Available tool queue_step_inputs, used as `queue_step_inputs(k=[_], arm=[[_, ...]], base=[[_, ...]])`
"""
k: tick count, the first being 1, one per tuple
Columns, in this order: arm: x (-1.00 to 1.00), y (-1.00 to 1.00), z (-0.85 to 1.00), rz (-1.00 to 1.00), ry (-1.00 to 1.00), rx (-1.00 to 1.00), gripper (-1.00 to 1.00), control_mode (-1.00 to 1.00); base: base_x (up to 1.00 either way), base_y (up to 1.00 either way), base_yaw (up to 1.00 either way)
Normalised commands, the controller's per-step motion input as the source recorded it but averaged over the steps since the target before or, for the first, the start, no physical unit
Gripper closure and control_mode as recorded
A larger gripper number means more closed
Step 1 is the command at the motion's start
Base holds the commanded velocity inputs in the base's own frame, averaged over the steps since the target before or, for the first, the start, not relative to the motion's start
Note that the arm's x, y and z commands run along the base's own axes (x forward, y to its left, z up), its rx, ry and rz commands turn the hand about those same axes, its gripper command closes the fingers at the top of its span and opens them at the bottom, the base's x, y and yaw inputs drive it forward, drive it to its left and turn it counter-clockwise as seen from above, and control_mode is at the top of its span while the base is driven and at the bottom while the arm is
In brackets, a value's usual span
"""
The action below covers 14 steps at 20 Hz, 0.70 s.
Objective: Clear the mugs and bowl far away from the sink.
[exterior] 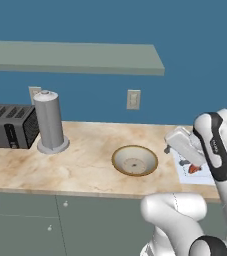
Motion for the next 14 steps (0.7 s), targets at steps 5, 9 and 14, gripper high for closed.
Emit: queue_step_inputs(k=[5,9,14], arm=[[0.30,0.00,-0.28,0.00,0.07,0.03,-1.00,-1.00],[0.41,0.00,-0.28,0.00,0.09,0.03,-1.00,-1.00],[0.32,-0.01,-0.27,-0.03,0.09,0.03,-1.00,-1.00]], base=[[0.00,0.00,0.00],[0.00,0.00,0.00],[0.00,0.00,0.00]])
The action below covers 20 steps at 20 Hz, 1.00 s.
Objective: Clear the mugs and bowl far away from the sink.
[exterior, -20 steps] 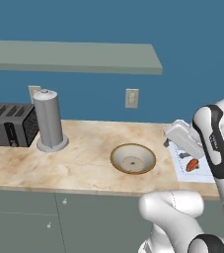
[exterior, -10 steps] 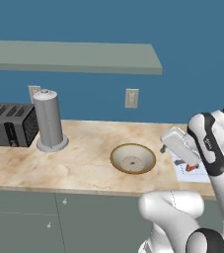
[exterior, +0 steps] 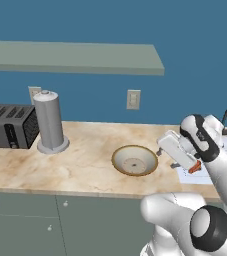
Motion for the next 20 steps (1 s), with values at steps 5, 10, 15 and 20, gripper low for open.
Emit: queue_step_inputs(k=[5,10,15,20], arm=[[0.12,0.00,-0.11,-0.06,0.01,0.00,-1.00,-1.00],[0.07,0.00,-0.04,-0.07,0.00,0.00,-1.00,-1.00],[0.05,0.00,-0.05,-0.06,-0.01,0.00,-1.00,-1.00],[0.04,0.00,-0.09,-0.06,-0.01,0.00,-1.00,-1.00]], base=[[0.00,0.00,0.00],[0.00,0.00,0.00],[0.00,0.00,0.00],[0.00,0.00,0.00]])
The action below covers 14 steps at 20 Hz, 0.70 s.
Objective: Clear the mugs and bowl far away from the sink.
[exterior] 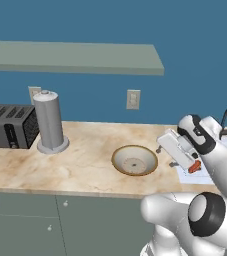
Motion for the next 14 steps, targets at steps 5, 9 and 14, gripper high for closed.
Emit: queue_step_inputs(k=[5,9,14], arm=[[0.09,0.00,-0.18,-0.04,0.00,0.00,-1.00,-1.00],[0.15,0.00,-0.26,0.00,0.00,0.00,-1.00,-1.00],[0.21,0.00,-0.22,0.00,-0.01,-0.01,-1.00,-1.00]], base=[[0.00,0.00,0.00],[0.00,0.00,0.00],[0.00,0.00,0.00]])
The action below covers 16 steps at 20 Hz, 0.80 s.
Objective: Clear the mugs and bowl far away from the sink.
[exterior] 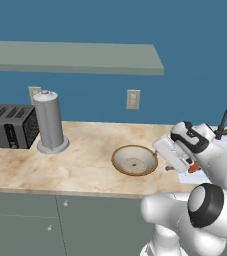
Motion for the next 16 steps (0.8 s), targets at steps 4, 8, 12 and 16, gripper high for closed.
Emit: queue_step_inputs(k=[4,8,12,16], arm=[[0.30,0.00,-0.20,0.00,-0.05,-0.03,-1.00,-1.00],[0.36,0.05,-0.23,0.00,-0.04,-0.04,-1.00,-1.00],[0.29,0.01,-0.26,0.00,-0.01,-0.01,-1.00,-1.00],[0.19,0.00,-0.22,0.00,0.00,0.00,-1.00,-1.00]], base=[[0.00,0.00,0.00],[0.00,0.00,0.00],[0.00,0.00,0.00],[0.00,0.00,0.00]])
